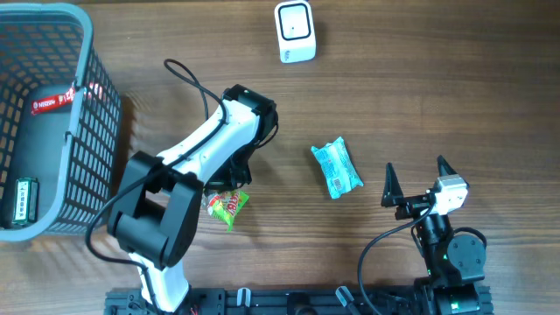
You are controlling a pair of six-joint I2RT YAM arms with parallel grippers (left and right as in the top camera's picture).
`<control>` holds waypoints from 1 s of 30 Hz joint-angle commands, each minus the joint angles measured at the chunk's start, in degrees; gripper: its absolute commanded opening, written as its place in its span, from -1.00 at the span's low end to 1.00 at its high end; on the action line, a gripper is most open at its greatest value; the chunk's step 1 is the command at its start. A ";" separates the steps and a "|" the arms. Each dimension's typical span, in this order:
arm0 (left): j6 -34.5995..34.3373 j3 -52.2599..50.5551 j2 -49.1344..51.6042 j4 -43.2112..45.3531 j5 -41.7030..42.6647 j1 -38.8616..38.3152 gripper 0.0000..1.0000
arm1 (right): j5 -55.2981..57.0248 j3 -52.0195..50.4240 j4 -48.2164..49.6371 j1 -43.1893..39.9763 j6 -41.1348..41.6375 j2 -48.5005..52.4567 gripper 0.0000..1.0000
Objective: Scan the item barcode
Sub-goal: 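Lower the gummy bag onto the table left of the wipes and release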
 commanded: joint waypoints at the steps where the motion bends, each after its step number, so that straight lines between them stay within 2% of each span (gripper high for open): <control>1: 1.38 0.94 0.94 1.88 -0.02 0.17 0.36 | 0.09 -0.07 0.31 0.09 -0.74 -0.15 0.99; 2: 2.36 1.68 0.94 2.54 0.44 0.33 0.60 | 0.09 -0.07 0.31 0.09 -0.74 -0.15 1.00; 5: 4.68 6.73 0.94 3.06 3.39 0.90 0.75 | 0.11 -0.07 0.31 0.09 -0.74 -0.15 0.99; 7: 4.76 9.84 0.94 7.50 5.79 0.90 0.76 | 0.09 -0.07 0.31 0.09 -0.72 -0.15 0.99; 9: 9.33 9.84 0.96 12.55 12.68 1.11 0.66 | 0.09 -0.07 0.31 0.09 -0.74 -0.15 0.99; 11: 11.98 9.84 0.96 17.07 18.23 1.42 0.66 | 0.09 -0.07 0.31 0.09 -0.74 -0.15 0.99; 14: 12.37 9.88 0.94 25.24 20.46 1.49 0.71 | 0.09 -0.07 0.31 0.09 -0.72 -0.15 1.00; 18: 14.82 9.92 0.94 33.90 27.69 1.42 0.71 | 0.09 -0.07 0.31 0.09 -0.74 -0.15 0.99; 21: 14.78 12.02 -1.95 40.63 29.03 1.90 0.76 | 0.09 -0.07 0.31 0.09 -0.72 -0.15 0.99; 24: 13.90 16.81 -7.26 41.33 28.57 3.10 0.81 | 0.11 -0.07 0.31 0.09 -0.74 -0.15 0.99; 25: 11.74 16.96 -9.11 39.45 26.40 3.58 0.72 | 0.09 -0.07 0.31 0.09 -0.72 -0.15 0.99; 27: 11.54 16.96 -10.43 31.15 18.84 4.39 -0.49 | 0.09 -0.07 0.31 0.09 -0.72 -0.15 1.00; 28: 11.54 16.83 -10.21 27.58 15.80 4.66 -0.92 | 0.09 -0.07 0.31 0.09 -0.72 -0.15 0.99; 30: 11.54 15.43 -9.81 22.01 10.38 4.70 -0.92 | 0.09 -0.07 0.31 0.09 -0.74 -0.15 0.99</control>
